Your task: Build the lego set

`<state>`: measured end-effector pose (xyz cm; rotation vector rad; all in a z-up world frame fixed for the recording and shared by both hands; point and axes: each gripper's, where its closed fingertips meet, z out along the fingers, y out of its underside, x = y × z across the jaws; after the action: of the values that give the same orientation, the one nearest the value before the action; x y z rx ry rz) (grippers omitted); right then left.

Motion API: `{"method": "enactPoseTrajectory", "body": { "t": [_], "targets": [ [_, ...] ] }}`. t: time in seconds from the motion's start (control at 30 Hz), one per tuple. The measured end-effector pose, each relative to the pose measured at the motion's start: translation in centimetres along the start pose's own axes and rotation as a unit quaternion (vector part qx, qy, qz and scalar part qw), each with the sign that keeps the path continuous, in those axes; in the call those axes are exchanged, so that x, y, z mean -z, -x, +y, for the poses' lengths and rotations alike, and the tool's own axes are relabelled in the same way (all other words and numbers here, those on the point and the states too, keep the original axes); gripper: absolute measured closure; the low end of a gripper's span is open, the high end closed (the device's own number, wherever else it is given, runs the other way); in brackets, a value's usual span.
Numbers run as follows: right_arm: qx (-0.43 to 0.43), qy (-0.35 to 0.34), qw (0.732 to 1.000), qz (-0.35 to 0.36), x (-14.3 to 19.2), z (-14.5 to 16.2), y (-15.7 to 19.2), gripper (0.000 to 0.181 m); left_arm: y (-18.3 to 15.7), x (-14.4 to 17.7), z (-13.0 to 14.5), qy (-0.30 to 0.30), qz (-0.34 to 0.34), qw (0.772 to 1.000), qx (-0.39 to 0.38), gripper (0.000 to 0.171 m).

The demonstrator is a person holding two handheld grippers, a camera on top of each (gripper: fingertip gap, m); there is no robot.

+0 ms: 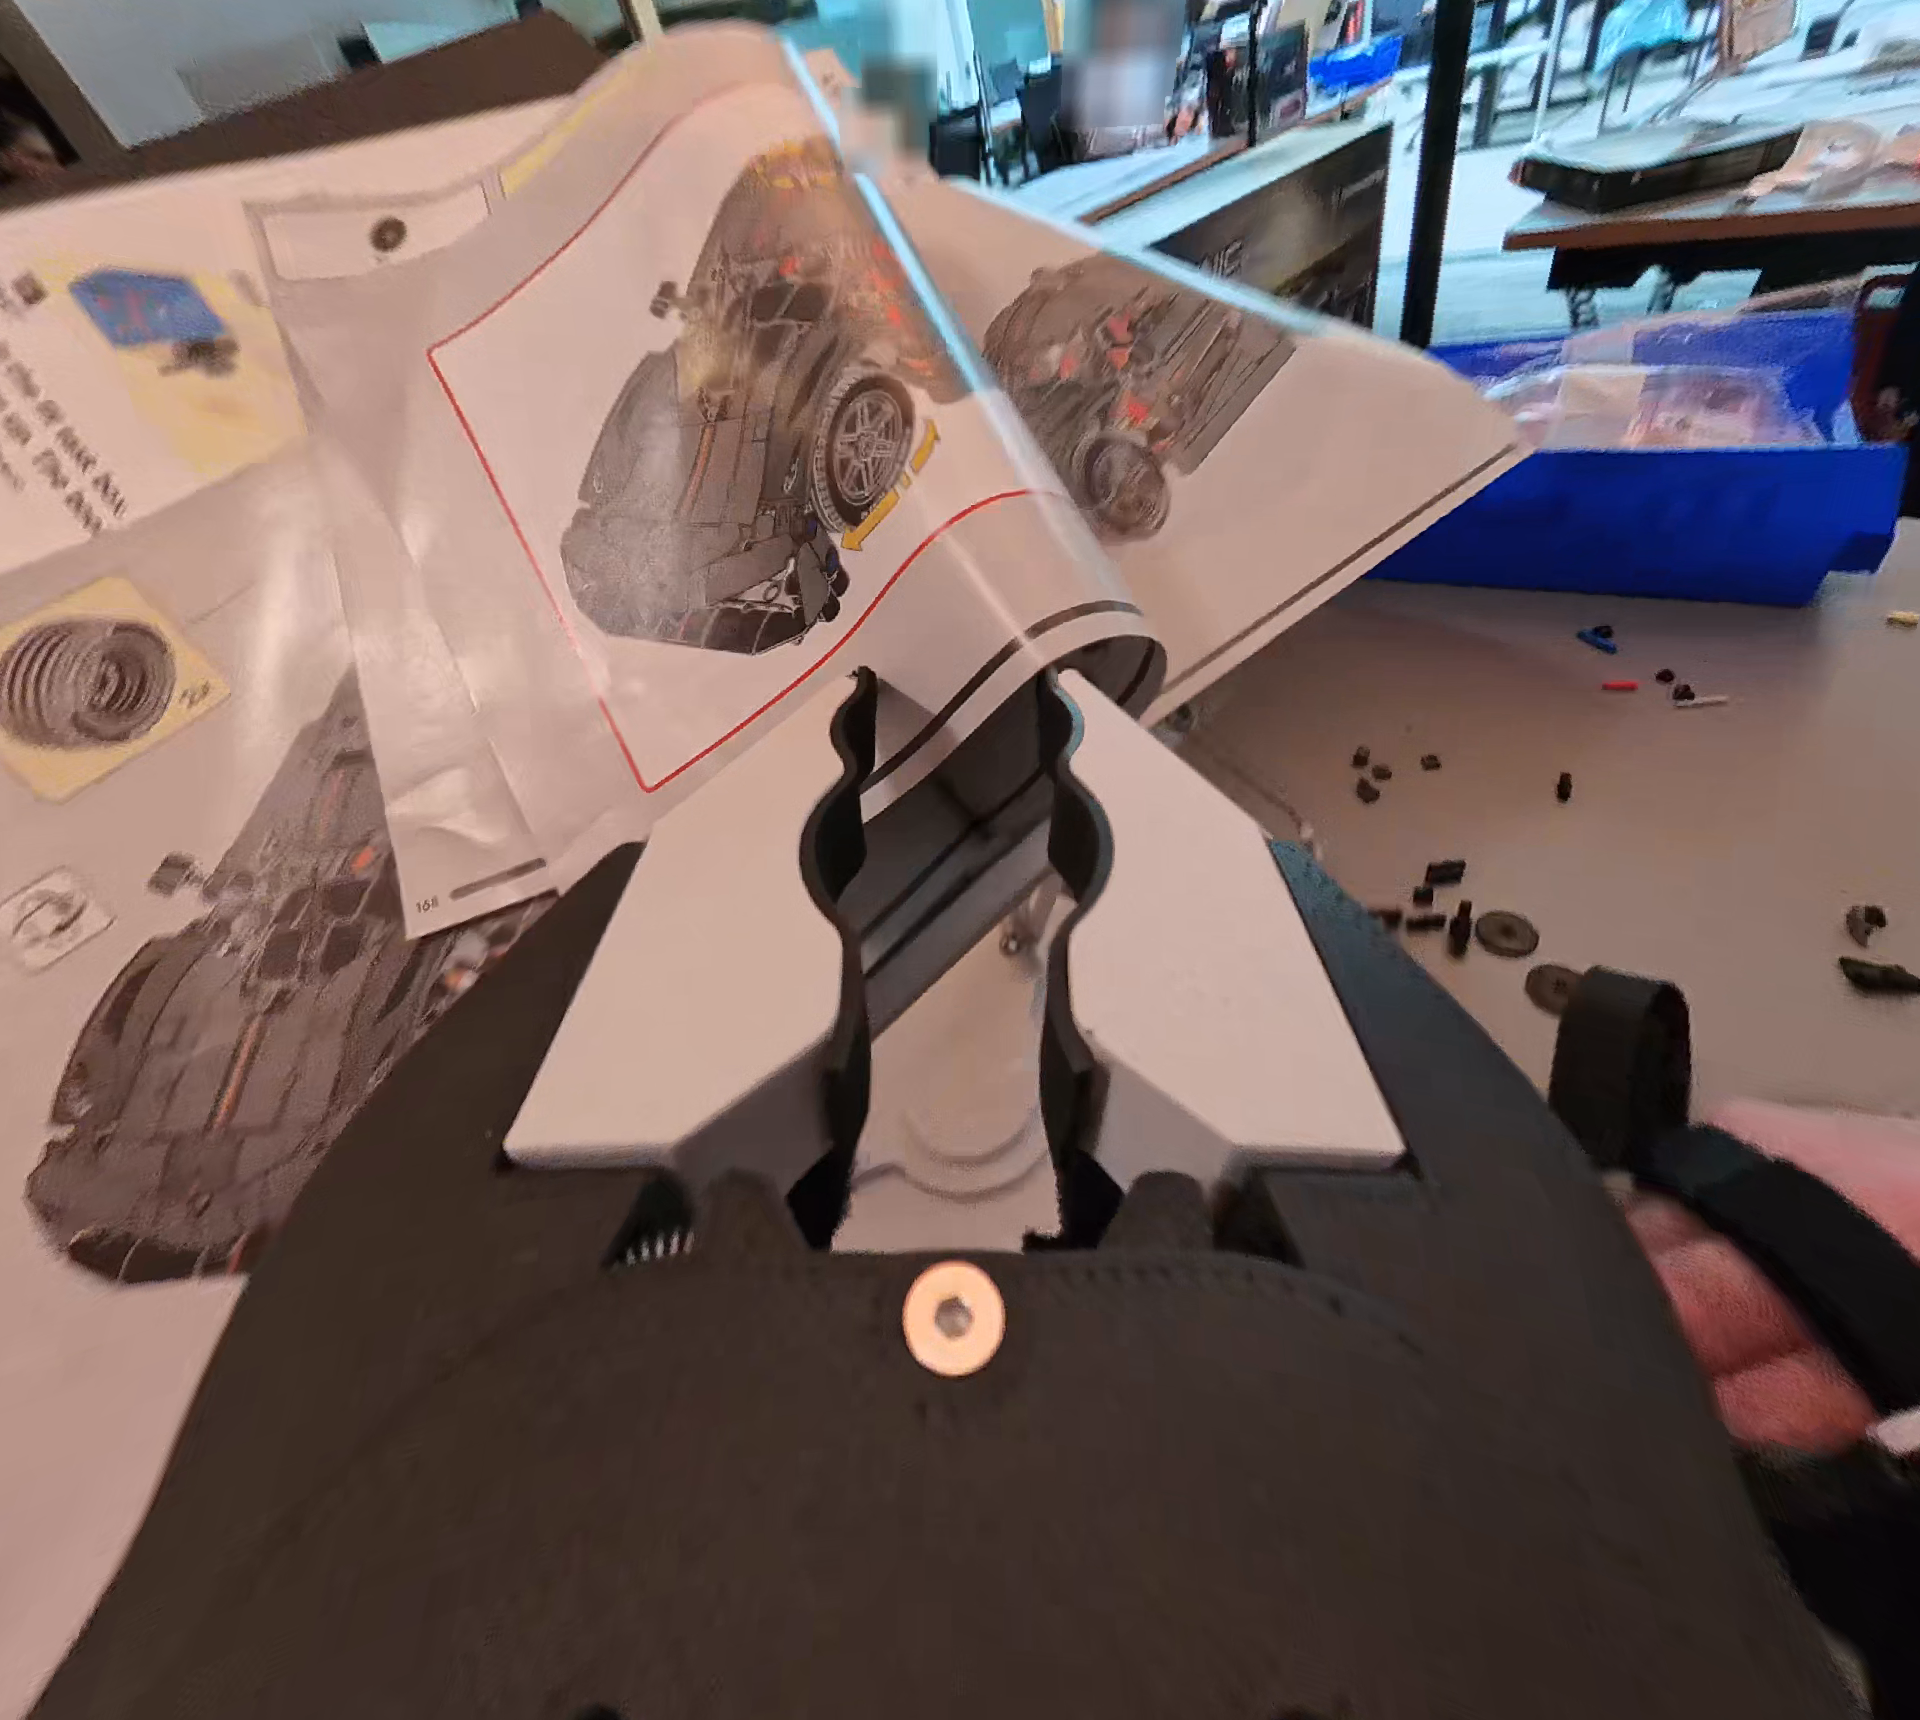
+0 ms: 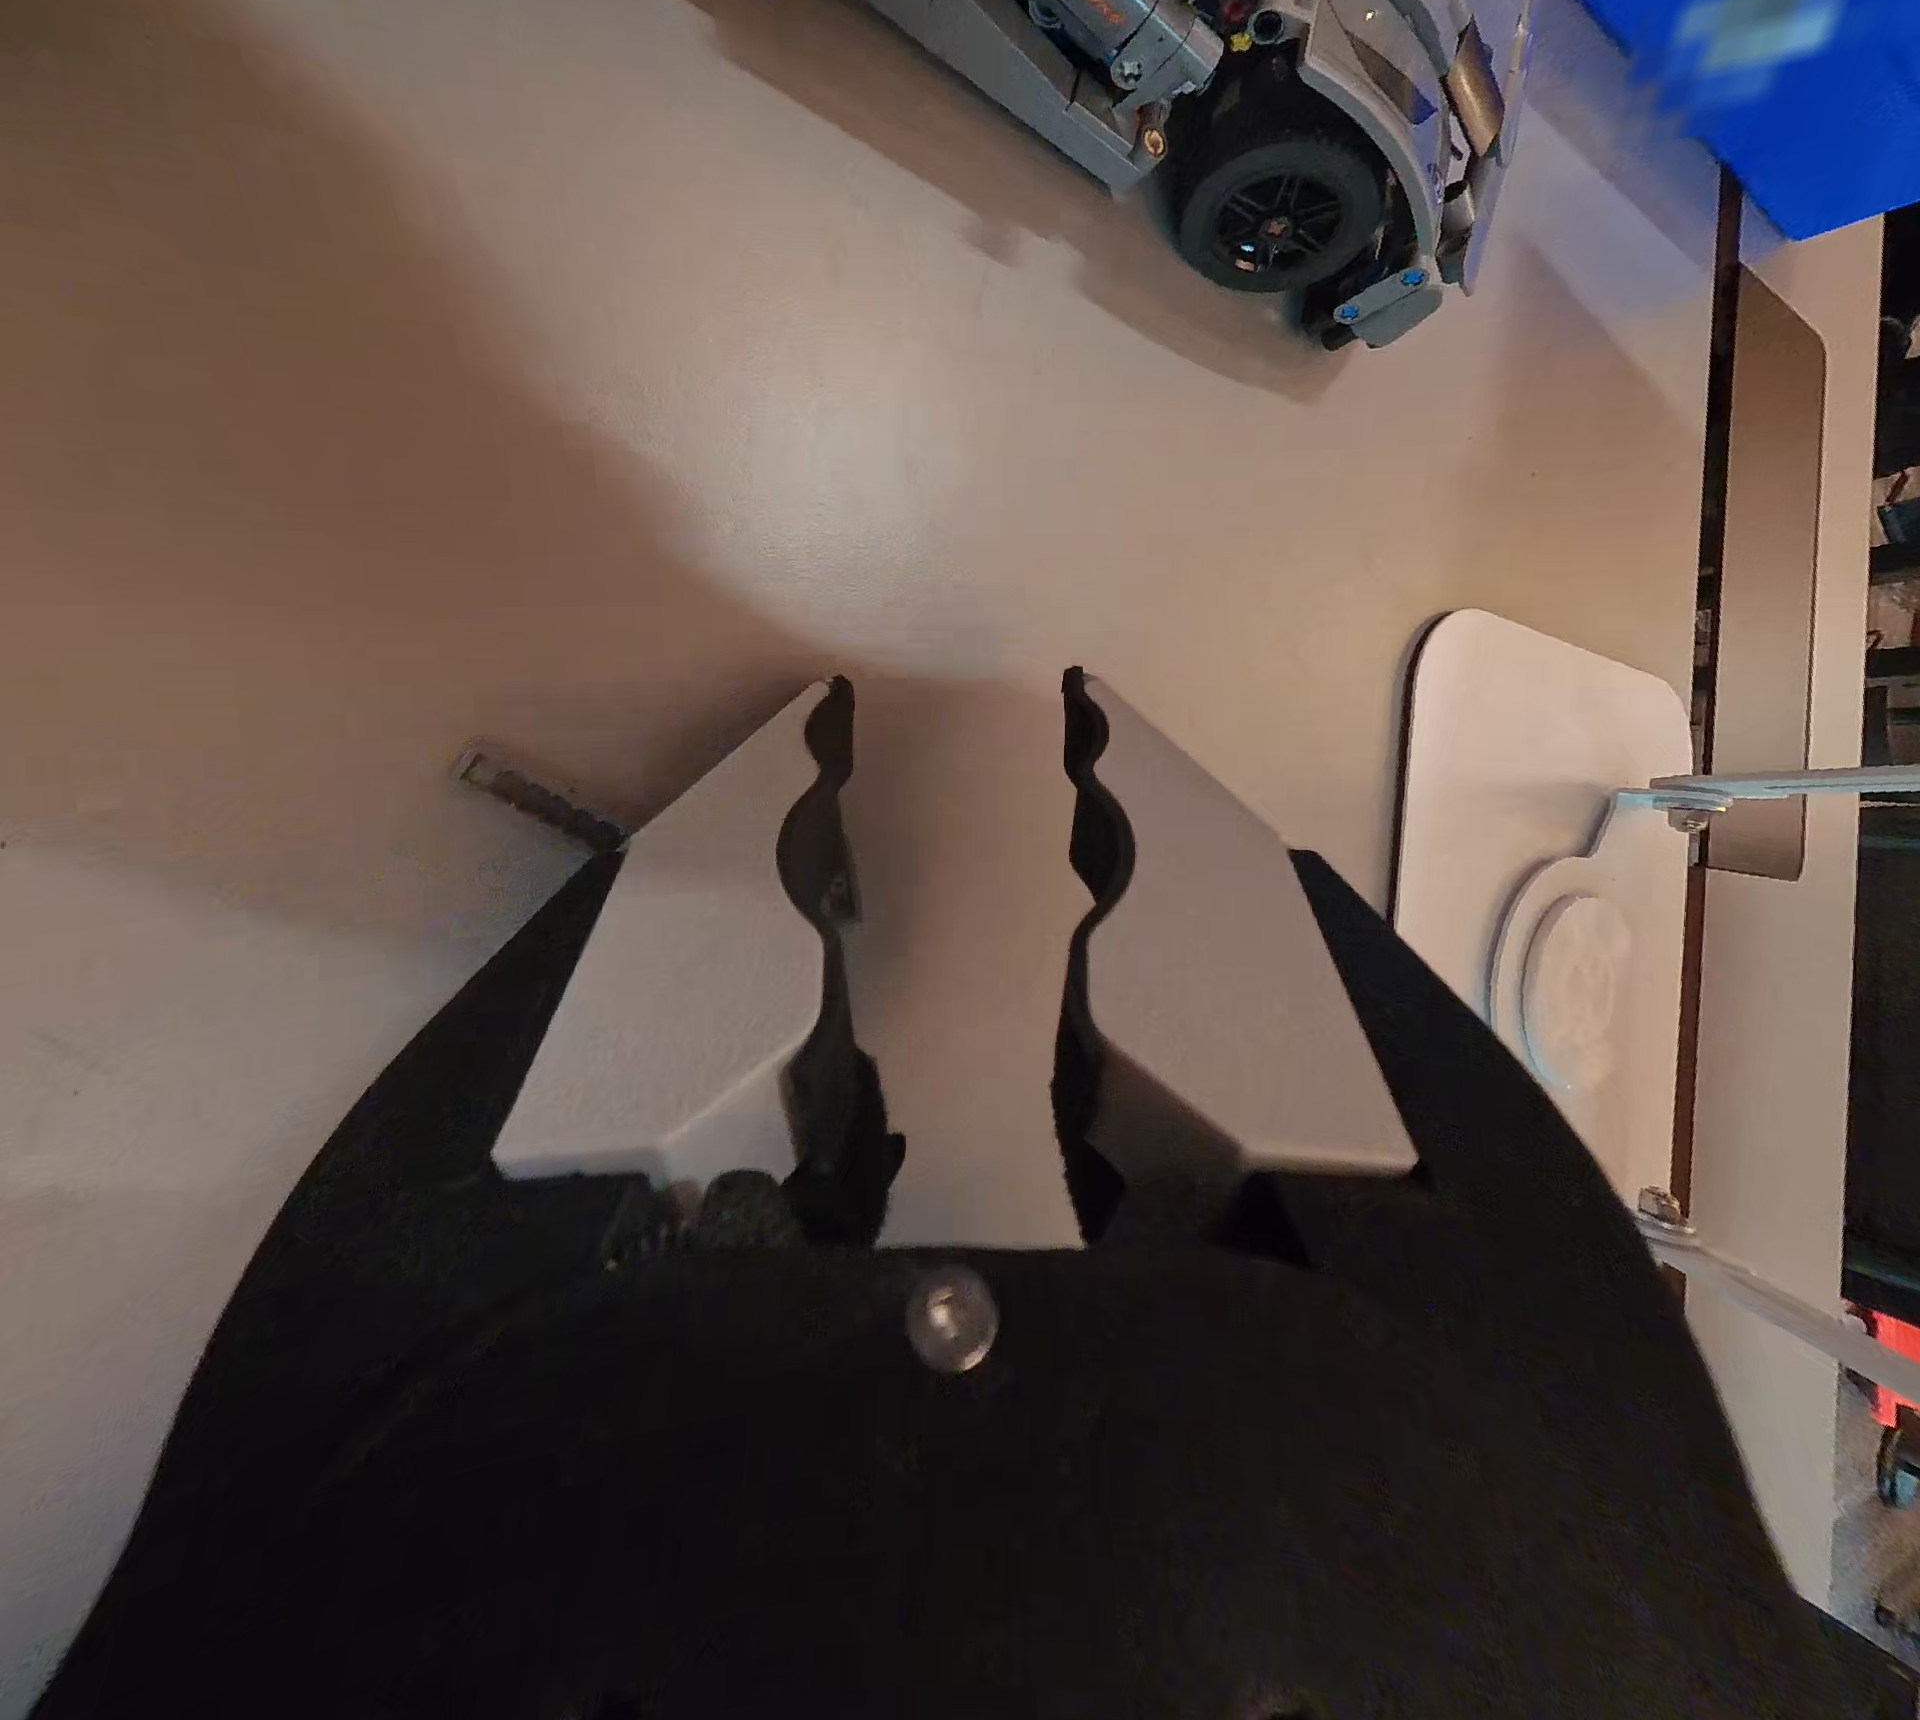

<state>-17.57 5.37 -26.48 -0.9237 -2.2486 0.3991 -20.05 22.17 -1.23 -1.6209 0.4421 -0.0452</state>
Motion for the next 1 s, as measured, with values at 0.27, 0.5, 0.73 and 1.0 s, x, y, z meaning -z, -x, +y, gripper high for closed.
{"method": "enactPoseTrajectory", "body": {
  "t": [0.27, 0.5, 0.73, 1.0],
  "targets": [
    [-0.007, -0.005, 1.000, -0.005, 0.0, 0.1, 0.0, 0.144, -7.3, -3.4, -2.4, -0.050, 0.046, 0.991, -0.113, 0.139],
    [-0.006, -0.003, 1.000, -0.004, 0.1, 0.2, 0.0, 0.144, -5.9, -3.5, -2.6, -0.094, -0.009, 0.989, -0.116, 0.133],
    [-0.007, 0.000, 1.000, -0.001, 0.2, 0.4, -0.2, 0.143, -1.9, -3.7, -0.5, -0.086, -0.083, 0.992, -0.030, 0.120],
    [-0.099, -0.007, 0.984, 0.146, 2.9, 3.7, -8.2, 0.121, -5.4, -5.2, -0.3, -0.045, 0.016, 0.999, 0.003, 0.125]
  ]
}}
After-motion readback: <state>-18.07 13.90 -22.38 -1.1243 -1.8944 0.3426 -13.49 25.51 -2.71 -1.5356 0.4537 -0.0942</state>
